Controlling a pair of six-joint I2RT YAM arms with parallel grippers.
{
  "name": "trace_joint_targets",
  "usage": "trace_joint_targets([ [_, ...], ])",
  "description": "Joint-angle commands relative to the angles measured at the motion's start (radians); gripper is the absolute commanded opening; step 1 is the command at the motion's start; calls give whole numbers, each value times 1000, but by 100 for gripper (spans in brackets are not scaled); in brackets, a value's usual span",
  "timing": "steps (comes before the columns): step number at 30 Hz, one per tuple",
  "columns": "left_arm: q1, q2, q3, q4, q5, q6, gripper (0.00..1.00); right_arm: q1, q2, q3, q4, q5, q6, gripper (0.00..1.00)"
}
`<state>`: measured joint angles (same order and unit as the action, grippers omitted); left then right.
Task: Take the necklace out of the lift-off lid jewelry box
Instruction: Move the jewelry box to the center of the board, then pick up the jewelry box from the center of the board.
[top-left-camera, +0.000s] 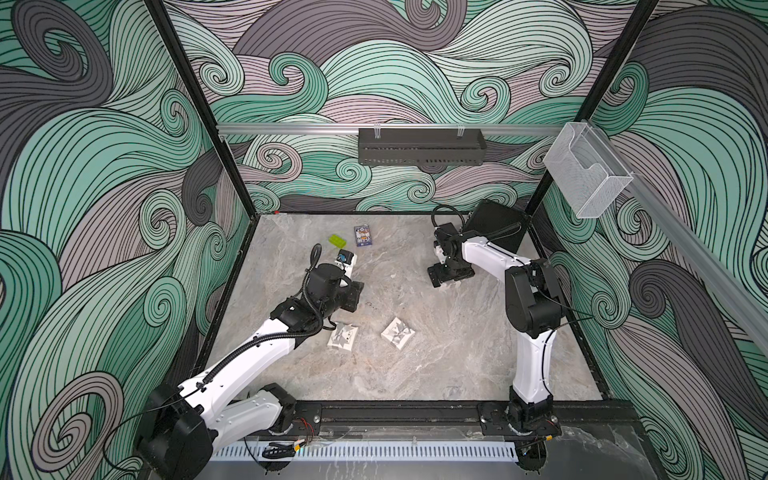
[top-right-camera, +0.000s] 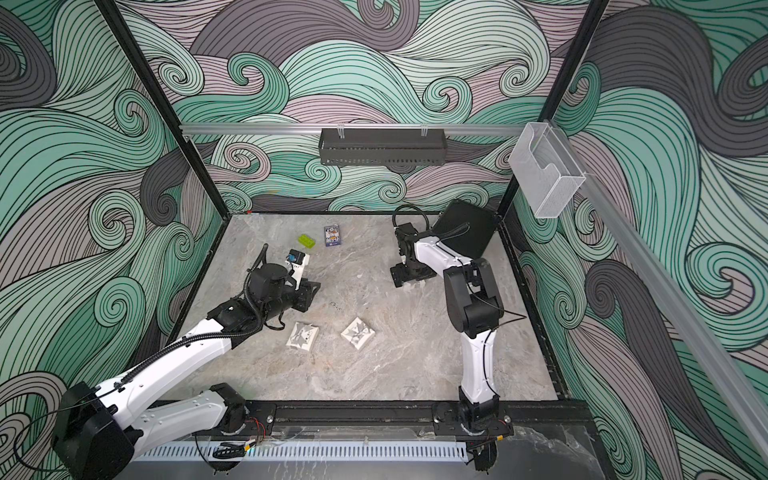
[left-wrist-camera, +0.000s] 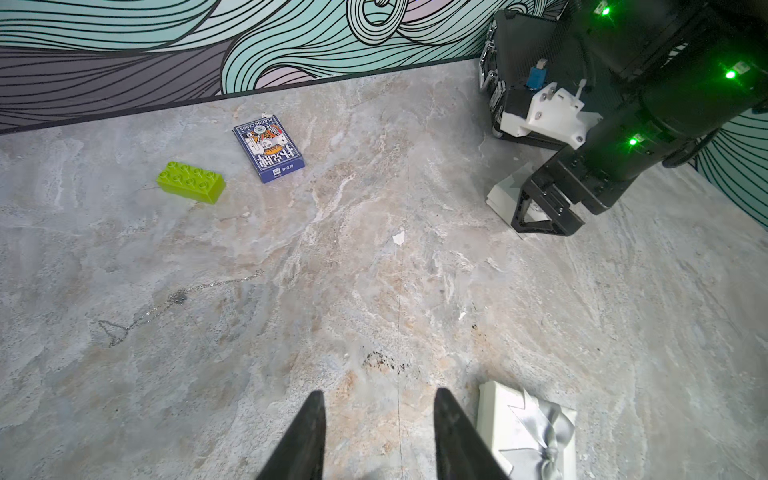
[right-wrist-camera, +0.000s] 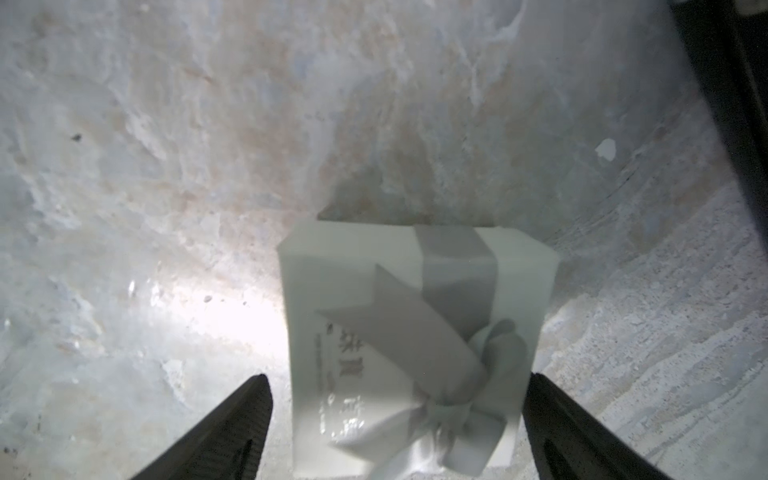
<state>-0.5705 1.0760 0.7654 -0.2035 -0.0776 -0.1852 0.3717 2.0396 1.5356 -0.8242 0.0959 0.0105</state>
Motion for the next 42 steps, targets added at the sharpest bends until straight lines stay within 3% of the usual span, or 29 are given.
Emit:
trace_joint_targets([
  [1,5,-2,9,-16,3,-11,44,62,-144,-37,-66,15,-23,97],
  [5,14,4,10,-18,-6,-2,49,185,-317,-149,-57,-117,-37,96],
  [8,24,-3,-1,-9,-26,-1,64,284,-387,-239,-43,-192,-37,95],
  [14,59,-28,-35,4,-78,4,79,437,-430,-406,81,-250,1,97],
  [17,69,-50,-66,9,-89,-15,88,517,-402,-401,75,-195,-13,99],
  [26,82,-133,-168,57,-120,-31,99,586,-296,-336,78,-147,-19,100],
  [31,83,-146,-178,74,-116,-30,99,608,-235,-293,81,-58,12,100],
  [42,83,-147,-184,71,-121,-26,98,614,-194,-289,147,-39,75,92],
])
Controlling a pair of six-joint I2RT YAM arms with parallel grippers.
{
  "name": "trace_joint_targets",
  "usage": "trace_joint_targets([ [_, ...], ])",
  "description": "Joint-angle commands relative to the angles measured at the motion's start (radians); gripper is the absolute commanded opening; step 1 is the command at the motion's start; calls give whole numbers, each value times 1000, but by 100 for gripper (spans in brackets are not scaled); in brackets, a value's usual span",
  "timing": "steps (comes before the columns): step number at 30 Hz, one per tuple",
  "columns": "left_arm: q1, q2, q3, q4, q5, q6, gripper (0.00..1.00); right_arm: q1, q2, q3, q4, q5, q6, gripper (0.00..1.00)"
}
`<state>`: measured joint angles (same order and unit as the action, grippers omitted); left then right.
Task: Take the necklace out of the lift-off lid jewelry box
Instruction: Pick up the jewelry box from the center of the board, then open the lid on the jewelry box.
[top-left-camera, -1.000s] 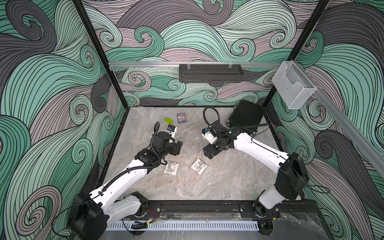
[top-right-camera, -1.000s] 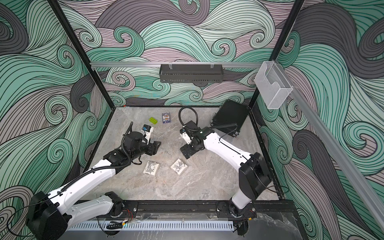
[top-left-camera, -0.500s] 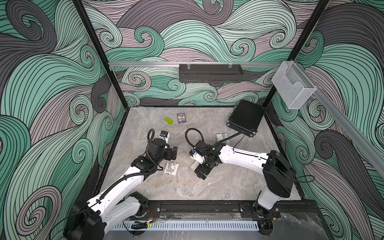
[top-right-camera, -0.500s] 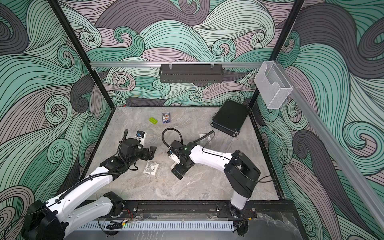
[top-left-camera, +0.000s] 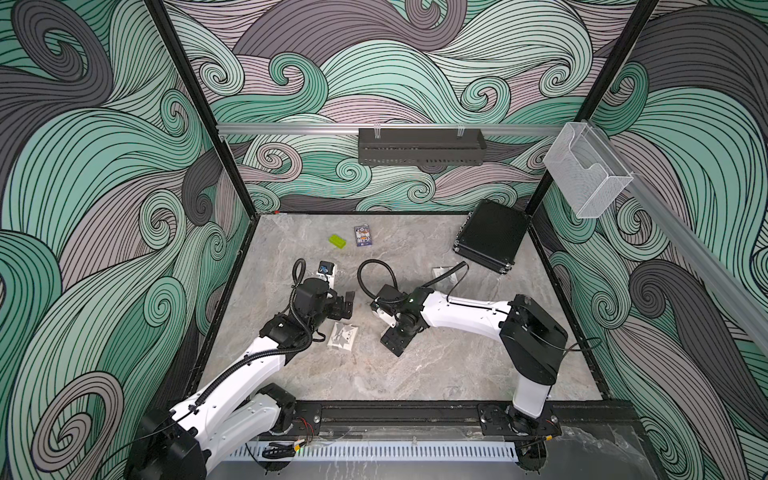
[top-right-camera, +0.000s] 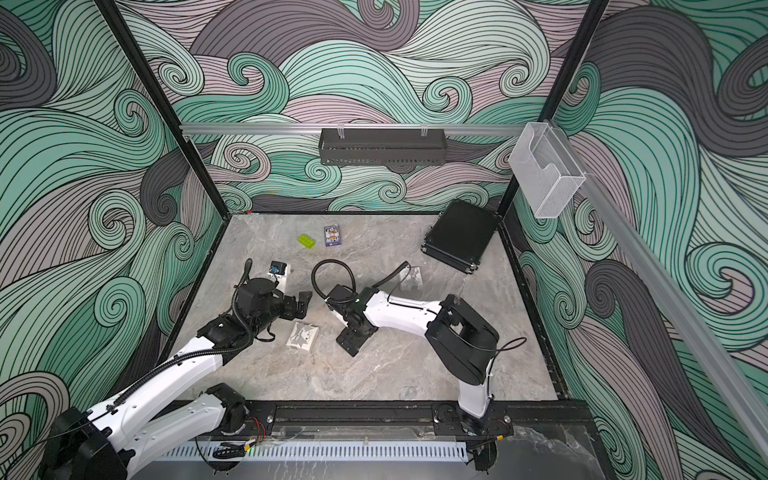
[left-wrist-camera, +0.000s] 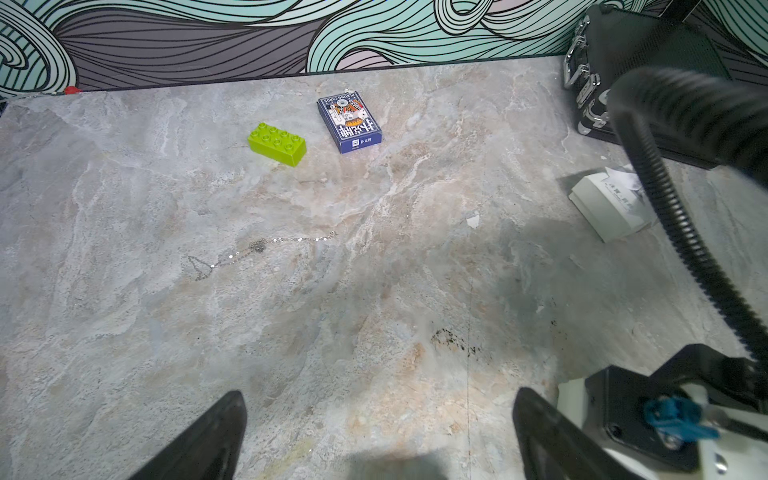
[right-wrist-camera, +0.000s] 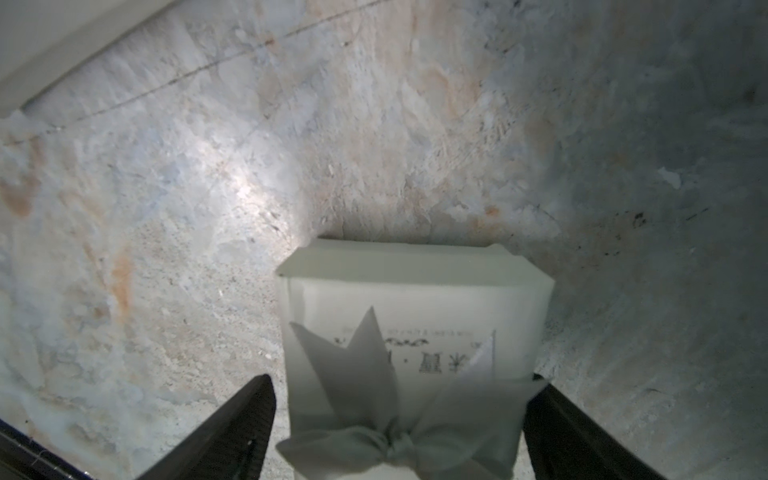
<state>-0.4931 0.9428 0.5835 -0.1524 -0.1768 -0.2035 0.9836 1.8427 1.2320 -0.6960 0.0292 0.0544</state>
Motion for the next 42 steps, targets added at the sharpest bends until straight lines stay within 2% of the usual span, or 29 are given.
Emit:
trace_joint_targets([
  [1,5,-14,-2,19,-21,-8,98,2,4,15,21,26,36,91],
  [9,5,-11,-7,27,3,-11,97,-7,-3,3,34,9,69,80],
  [15,5,-16,-10,48,83,-12,97,-59,-71,-51,69,-69,96,74],
  [19,5,-18,-13,82,200,-13,97,-149,-178,-115,109,-212,118,73],
  [23,5,-9,-7,153,400,-52,97,-300,-344,-197,175,-442,155,72],
  [28,5,5,7,320,680,-178,98,-480,-526,-232,235,-693,206,72],
  [30,5,20,20,434,764,-279,99,-542,-580,-228,275,-786,242,70],
  [35,4,82,41,748,899,-514,99,-643,-640,-236,535,-1020,423,68],
  [38,-1,92,56,836,925,-592,99,-647,-646,-225,650,-1090,487,69],
  [42,-20,86,85,854,935,-617,99,-646,-638,-223,754,-1141,539,69],
])
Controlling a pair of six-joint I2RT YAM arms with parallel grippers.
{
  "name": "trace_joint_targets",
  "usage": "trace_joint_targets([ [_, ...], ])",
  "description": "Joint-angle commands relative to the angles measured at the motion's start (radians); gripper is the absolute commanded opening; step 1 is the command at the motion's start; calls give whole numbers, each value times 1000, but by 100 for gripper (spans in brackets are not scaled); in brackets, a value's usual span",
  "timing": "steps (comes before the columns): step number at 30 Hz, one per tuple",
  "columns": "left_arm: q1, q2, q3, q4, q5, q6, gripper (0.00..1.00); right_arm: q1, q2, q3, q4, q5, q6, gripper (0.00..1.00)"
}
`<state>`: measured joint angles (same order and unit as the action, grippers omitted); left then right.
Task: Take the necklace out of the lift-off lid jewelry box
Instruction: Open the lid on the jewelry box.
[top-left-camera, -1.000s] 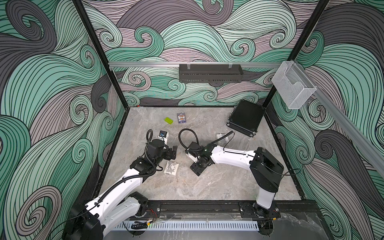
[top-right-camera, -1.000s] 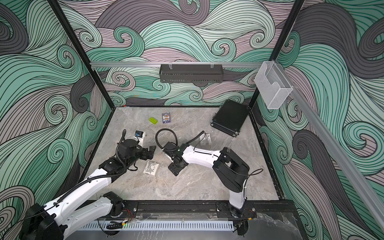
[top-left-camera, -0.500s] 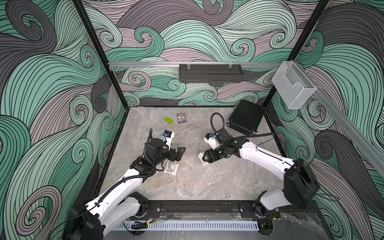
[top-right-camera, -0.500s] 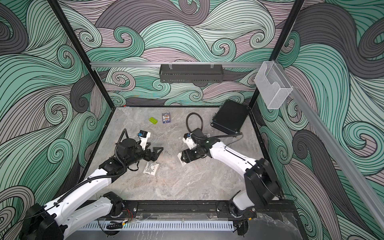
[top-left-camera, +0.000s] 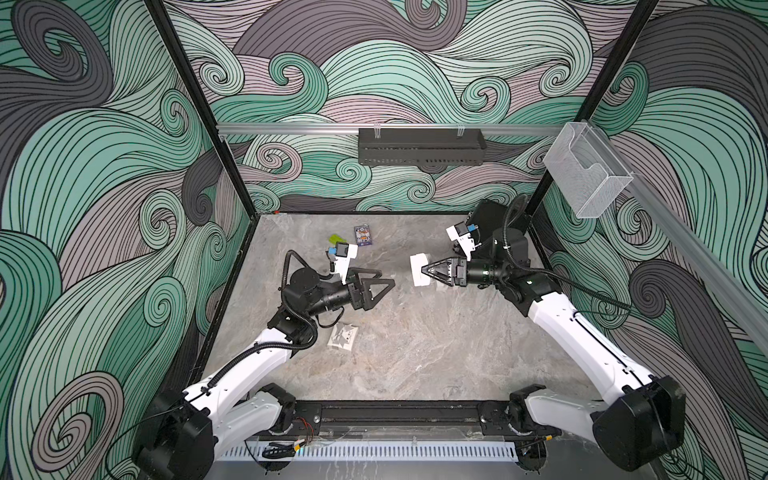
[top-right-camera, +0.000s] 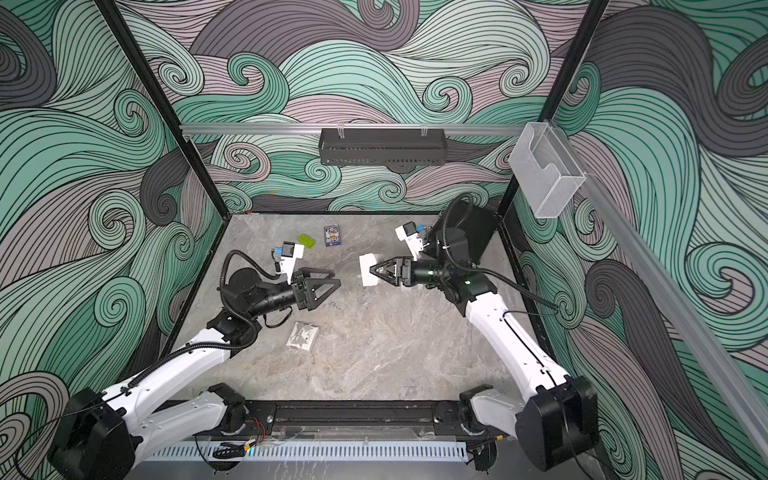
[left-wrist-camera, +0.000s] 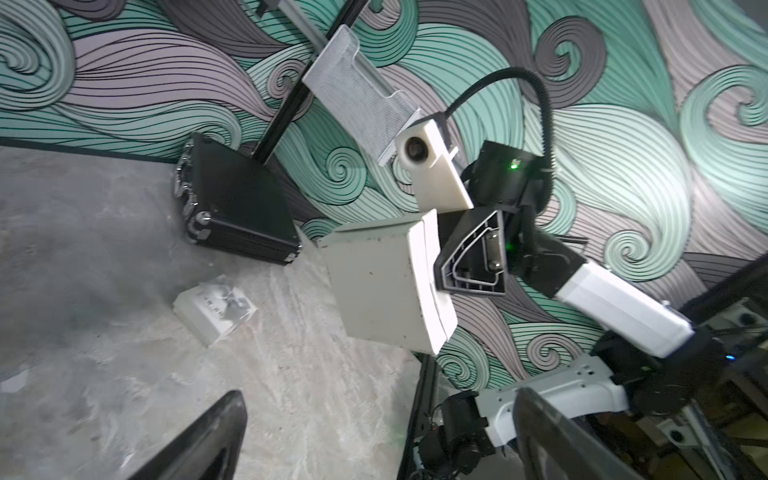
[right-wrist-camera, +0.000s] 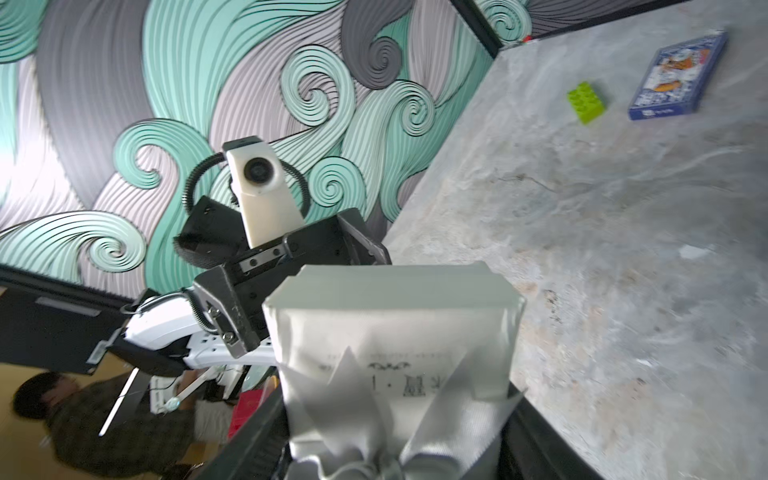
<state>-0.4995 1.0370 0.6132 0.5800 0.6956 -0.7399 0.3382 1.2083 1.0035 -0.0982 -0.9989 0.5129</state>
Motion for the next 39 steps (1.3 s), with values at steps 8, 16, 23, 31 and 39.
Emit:
trace_joint_targets([
  [8,-47,47,106,123,53,-135,98,81,-15,18,233,-158,71,69],
  [16,-74,62,123,156,73,-144,93,110,-5,29,263,-161,91,68],
  [23,-92,55,134,139,74,-120,83,123,20,41,310,-167,129,68],
  [31,-103,54,144,119,67,-104,59,125,33,38,341,-170,151,68],
  [39,-103,14,140,13,19,-43,57,71,1,30,220,-132,73,68],
])
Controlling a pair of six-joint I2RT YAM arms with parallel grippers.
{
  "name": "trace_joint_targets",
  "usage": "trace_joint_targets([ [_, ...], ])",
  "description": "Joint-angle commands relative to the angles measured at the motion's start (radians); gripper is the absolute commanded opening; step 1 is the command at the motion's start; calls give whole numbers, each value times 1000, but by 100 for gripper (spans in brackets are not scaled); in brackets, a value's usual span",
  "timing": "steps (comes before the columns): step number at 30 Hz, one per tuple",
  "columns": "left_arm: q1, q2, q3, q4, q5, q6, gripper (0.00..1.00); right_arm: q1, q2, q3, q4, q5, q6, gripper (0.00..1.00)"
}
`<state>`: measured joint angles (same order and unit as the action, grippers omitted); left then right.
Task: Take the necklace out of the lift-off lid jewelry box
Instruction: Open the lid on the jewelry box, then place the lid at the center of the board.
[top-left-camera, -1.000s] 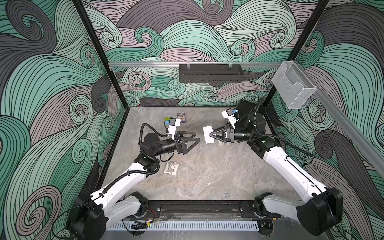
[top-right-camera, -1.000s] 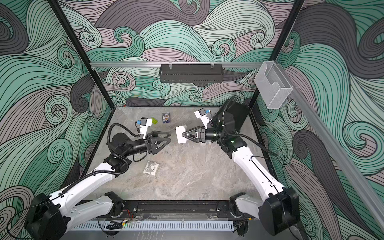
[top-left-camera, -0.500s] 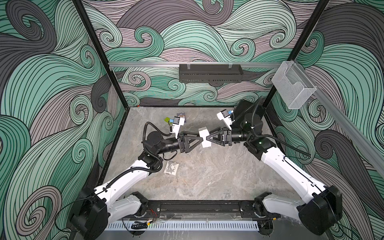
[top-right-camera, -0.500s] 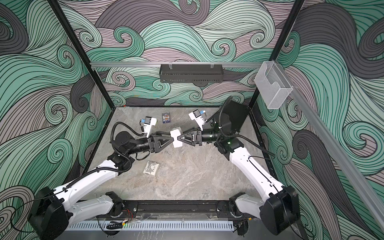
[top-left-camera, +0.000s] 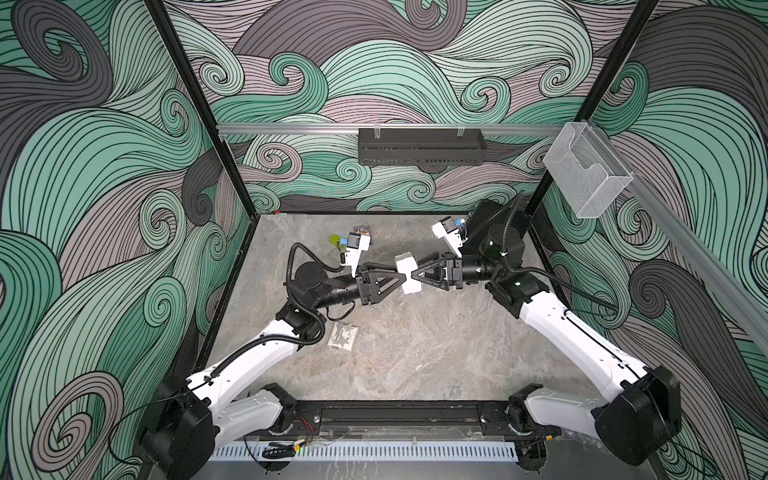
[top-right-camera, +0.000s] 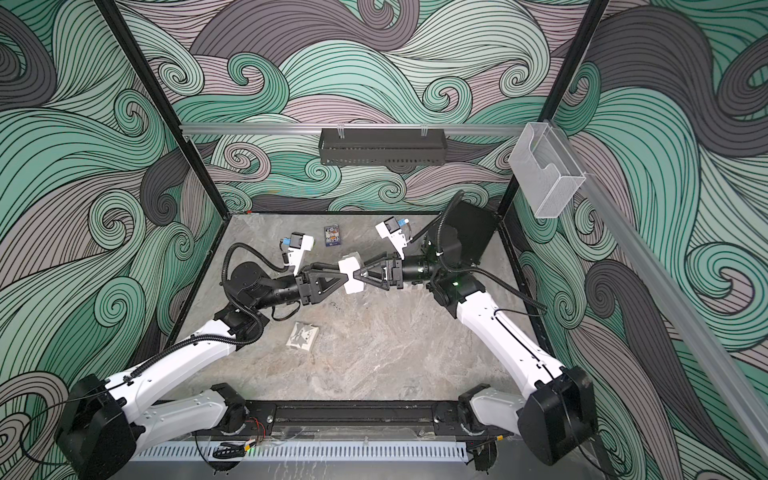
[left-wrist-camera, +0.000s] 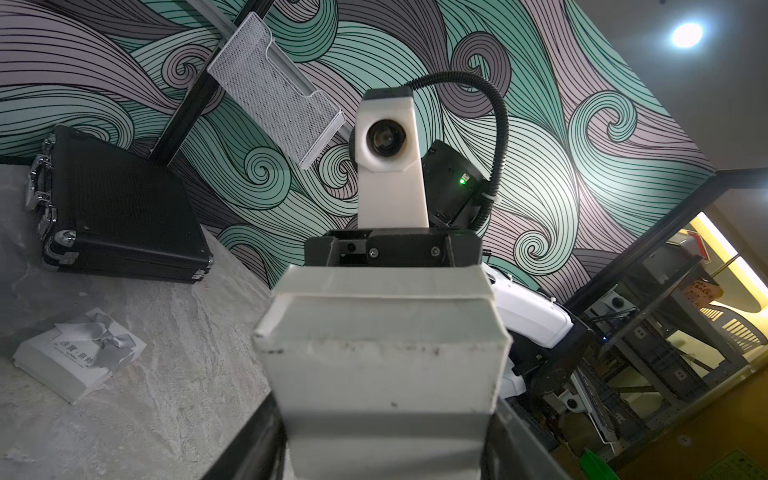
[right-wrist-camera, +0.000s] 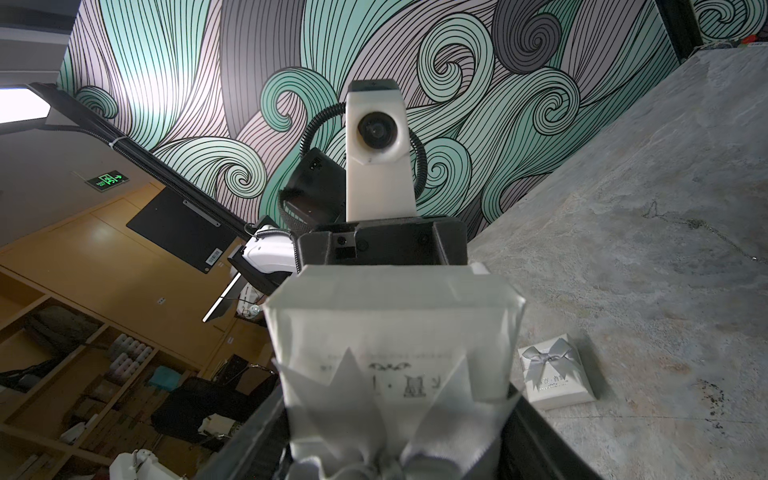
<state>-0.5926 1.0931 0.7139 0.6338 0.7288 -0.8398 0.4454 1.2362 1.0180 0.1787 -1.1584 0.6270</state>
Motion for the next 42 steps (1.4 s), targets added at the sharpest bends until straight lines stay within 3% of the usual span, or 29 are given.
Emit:
trace_joint_targets([
  [1,-10,-54,38,-76,-26,79,57,-59,-42,9,-80,43,-48,67],
  [4,-10,-99,35,-192,-83,150,57,-119,-95,4,-233,128,-127,67],
  [8,-3,-138,39,-322,-164,232,57,-129,-141,2,-517,388,-255,67],
  [14,14,-107,39,-320,-122,237,57,-118,-74,-108,-704,640,-323,65],
  [22,22,-63,33,-270,-47,225,57,-35,135,-239,-654,899,-307,66],
  [27,30,-21,24,-236,-18,217,57,-7,236,-200,-691,1011,-322,81],
  [31,48,16,30,-192,60,198,56,-4,187,-171,-713,950,-357,92],
  [34,53,19,55,-220,106,228,55,-8,97,-143,-717,828,-392,90],
  [36,52,15,78,-264,140,263,54,-16,28,-131,-679,665,-414,81],
  [37,53,11,84,-274,158,279,54,-25,-18,-138,-627,581,-392,73],
  [40,51,-6,93,-287,212,314,54,-69,-126,-168,-373,333,-221,54],
  [42,53,-9,103,-292,238,315,53,-73,-158,-165,-265,257,-130,45],
])
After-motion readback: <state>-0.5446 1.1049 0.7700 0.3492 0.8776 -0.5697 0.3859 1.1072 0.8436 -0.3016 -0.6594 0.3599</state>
